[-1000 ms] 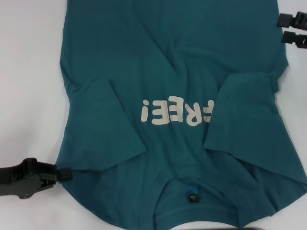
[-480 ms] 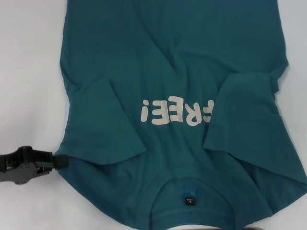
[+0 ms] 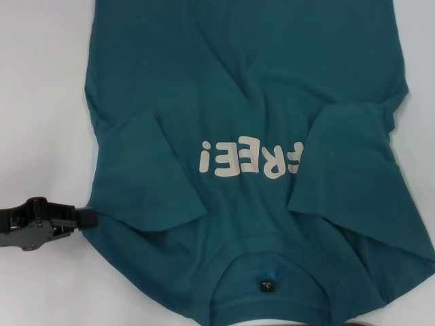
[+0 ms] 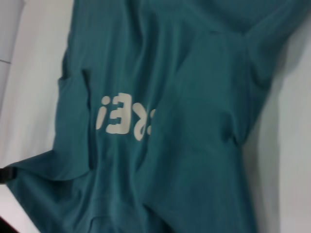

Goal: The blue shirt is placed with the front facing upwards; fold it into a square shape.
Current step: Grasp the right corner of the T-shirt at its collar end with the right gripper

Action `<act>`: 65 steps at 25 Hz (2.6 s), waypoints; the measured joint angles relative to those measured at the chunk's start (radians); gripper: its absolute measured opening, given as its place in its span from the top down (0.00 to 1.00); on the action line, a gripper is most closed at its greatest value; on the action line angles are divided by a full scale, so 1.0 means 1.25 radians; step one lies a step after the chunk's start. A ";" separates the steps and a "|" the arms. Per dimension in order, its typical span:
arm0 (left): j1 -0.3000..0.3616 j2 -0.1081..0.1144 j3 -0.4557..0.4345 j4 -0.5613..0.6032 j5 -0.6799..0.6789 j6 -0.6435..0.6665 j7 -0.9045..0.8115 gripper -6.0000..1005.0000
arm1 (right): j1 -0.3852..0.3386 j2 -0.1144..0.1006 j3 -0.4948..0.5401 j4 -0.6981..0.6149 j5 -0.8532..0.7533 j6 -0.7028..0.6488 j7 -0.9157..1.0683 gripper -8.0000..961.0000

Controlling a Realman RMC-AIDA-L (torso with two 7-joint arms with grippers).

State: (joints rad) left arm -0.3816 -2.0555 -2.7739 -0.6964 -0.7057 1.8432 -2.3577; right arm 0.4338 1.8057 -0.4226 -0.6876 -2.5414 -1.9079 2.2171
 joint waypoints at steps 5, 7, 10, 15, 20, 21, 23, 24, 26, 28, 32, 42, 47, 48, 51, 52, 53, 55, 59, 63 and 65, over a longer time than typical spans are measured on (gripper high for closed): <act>0.000 0.000 -0.003 0.001 0.000 -0.002 0.000 0.95 | 0.004 0.014 -0.004 -0.001 -0.013 0.036 -0.003 0.03; 0.000 0.000 -0.003 0.001 0.000 -0.002 0.000 0.95 | 0.009 0.024 -0.003 -0.006 -0.012 0.044 -0.008 0.03; 0.000 -0.001 -0.003 0.001 0.000 -0.002 0.000 0.95 | 0.019 0.036 -0.004 -0.010 -0.011 0.065 -0.012 0.03; -0.007 -0.003 -0.003 0.001 0.000 -0.003 0.000 0.95 | 0.039 0.050 -0.003 -0.010 -0.010 0.106 -0.017 0.03; -0.010 -0.004 -0.003 0.001 0.000 -0.003 0.000 0.95 | 0.061 0.063 0.002 0.000 -0.008 0.147 -0.016 0.03; -0.010 -0.005 -0.003 0.001 0.000 -0.003 -0.001 0.95 | 0.065 0.066 0.001 0.001 -0.008 0.150 -0.016 0.03; -0.009 -0.005 -0.004 0.001 0.000 -0.004 -0.001 0.95 | 0.073 0.072 -0.001 0.001 -0.008 0.155 -0.015 0.03; -0.008 -0.005 -0.004 0.001 0.000 -0.004 -0.001 0.95 | 0.077 0.075 -0.002 0.001 -0.009 0.155 -0.015 0.03; -0.007 -0.006 -0.004 0.001 0.000 -0.004 -0.002 0.95 | 0.083 0.078 -0.008 0.002 -0.012 0.155 -0.014 0.03; -0.007 -0.006 -0.005 0.001 0.000 -0.004 -0.003 0.95 | 0.086 0.081 -0.017 0.002 -0.013 0.157 -0.012 0.03; -0.006 -0.006 -0.005 0.001 0.000 -0.004 -0.003 0.95 | 0.091 0.087 -0.033 0.002 -0.013 0.160 -0.011 0.03; -0.010 -0.005 -0.005 0.001 0.000 -0.006 -0.002 0.95 | 0.095 0.095 -0.085 0.011 -0.014 0.171 -0.003 0.03; -0.010 -0.005 -0.005 0.001 0.000 -0.009 -0.001 0.95 | 0.096 0.093 -0.087 0.009 -0.014 0.175 0.003 0.03; -0.010 -0.005 -0.005 0.001 0.000 -0.009 -0.001 0.95 | 0.096 0.094 -0.088 0.011 -0.014 0.176 0.004 0.03; -0.009 -0.006 -0.005 0.001 0.000 -0.012 -0.001 0.95 | 0.096 0.097 -0.094 0.016 -0.014 0.175 0.004 0.03; -0.009 -0.006 -0.005 0.001 0.000 -0.012 -0.001 0.95 | 0.097 0.097 -0.096 0.020 -0.014 0.174 0.004 0.03; -0.008 -0.006 -0.005 0.001 0.000 -0.013 -0.002 0.95 | 0.098 0.098 -0.098 0.027 -0.014 0.173 0.004 0.03; -0.007 -0.006 -0.005 0.001 0.000 -0.013 -0.002 0.95 | 0.099 0.097 -0.099 0.041 -0.014 0.171 0.004 0.03; -0.008 -0.006 -0.006 0.001 0.000 -0.014 -0.002 0.95 | 0.100 0.091 -0.099 0.062 -0.013 0.167 0.005 0.03; -0.008 -0.006 -0.006 0.001 0.000 -0.014 -0.001 0.95 | 0.098 0.089 -0.098 0.066 -0.013 0.150 0.003 0.03; -0.008 -0.006 -0.006 0.001 0.000 -0.014 0.000 0.95 | 0.095 0.089 -0.096 0.065 -0.013 0.142 0.001 0.03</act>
State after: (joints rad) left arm -0.3915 -2.0632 -2.7811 -0.6949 -0.7057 1.8263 -2.3583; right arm 0.5524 1.9165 -0.5425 -0.6061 -2.5582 -1.7307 2.2188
